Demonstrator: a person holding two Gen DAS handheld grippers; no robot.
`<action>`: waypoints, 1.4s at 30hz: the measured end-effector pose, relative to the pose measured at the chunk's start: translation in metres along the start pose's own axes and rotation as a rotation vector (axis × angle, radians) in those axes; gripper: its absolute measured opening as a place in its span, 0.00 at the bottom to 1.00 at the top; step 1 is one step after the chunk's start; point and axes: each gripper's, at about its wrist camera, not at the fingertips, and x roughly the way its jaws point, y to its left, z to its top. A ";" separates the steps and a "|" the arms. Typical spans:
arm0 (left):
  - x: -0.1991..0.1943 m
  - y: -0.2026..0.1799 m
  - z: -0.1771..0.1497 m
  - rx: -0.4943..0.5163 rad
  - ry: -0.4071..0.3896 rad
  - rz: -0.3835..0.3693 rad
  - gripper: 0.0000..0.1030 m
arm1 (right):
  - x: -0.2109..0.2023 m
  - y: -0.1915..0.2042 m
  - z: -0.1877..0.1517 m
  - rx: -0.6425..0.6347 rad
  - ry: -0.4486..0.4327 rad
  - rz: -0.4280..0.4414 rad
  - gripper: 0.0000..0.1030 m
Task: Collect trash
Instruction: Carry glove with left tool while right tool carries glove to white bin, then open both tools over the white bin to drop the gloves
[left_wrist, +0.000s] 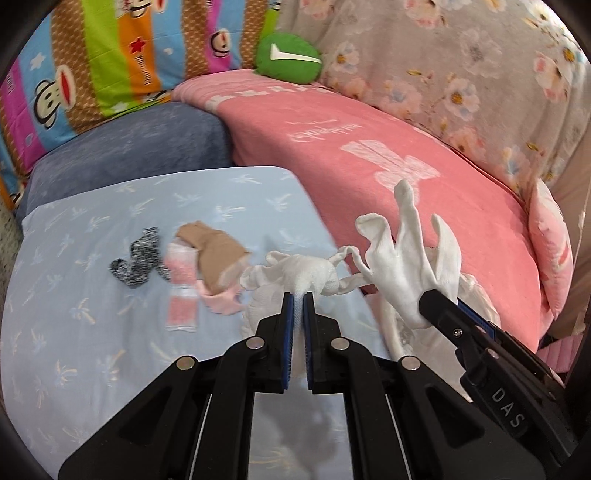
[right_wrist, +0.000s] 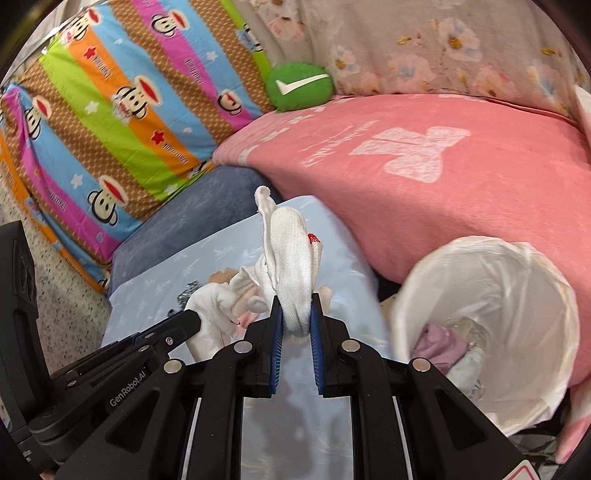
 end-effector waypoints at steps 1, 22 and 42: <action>0.001 -0.009 -0.001 0.016 0.002 -0.006 0.05 | -0.005 -0.010 -0.001 0.008 -0.005 -0.010 0.13; 0.039 -0.154 -0.024 0.273 0.099 -0.134 0.06 | -0.060 -0.150 -0.030 0.153 -0.029 -0.208 0.13; 0.045 -0.150 -0.018 0.240 0.057 -0.100 0.59 | -0.051 -0.158 -0.034 0.186 -0.026 -0.238 0.26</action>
